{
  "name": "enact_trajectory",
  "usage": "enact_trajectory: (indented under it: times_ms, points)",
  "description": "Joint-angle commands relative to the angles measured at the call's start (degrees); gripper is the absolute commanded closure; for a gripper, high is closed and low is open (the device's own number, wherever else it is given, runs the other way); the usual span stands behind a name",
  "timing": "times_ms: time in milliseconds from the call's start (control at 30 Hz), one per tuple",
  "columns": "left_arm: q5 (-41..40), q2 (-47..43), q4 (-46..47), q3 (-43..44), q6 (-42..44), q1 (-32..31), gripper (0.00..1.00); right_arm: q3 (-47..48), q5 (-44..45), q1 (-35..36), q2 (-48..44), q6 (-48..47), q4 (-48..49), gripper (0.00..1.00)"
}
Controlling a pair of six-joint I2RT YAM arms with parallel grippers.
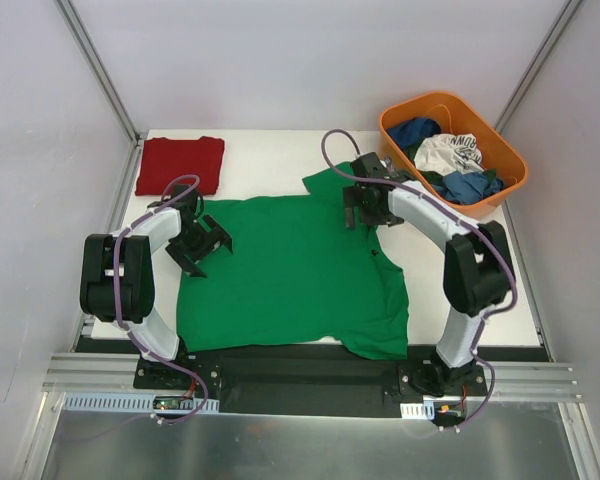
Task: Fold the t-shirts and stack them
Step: Flatten out the tshirt
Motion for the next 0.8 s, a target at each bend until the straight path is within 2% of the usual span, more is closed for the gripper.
enact_trajectory:
  times_ms: [0, 167, 300, 600, 767]
  points:
    - [-4.2, 2.1, 0.0, -1.6, 2.4, 1.4, 0.01, 5.7, 6.1, -0.5, 7.6, -1.7, -0.8, 0.01]
    - [-5.0, 1.9, 0.0, -2.1, 2.9, 3.5, 0.01, 9.2, 13.7, -1.7, 12.9, -1.9, -2.2, 0.01]
    - [-5.3, 1.8, 0.0, -2.4, 3.0, 3.9, 0.01, 8.4, 19.3, -4.4, 12.5, -1.3, -3.2, 0.01]
    - [-5.1, 1.2, -0.1, -2.3, 3.2, 4.4, 0.01, 4.8, 24.4, -6.8, 7.0, -1.4, -3.6, 0.01]
    - [-4.9, 0.7, -0.1, -2.1, 3.6, 4.4, 0.00, 4.0, 23.4, -6.5, 4.3, -1.1, -4.6, 0.01]
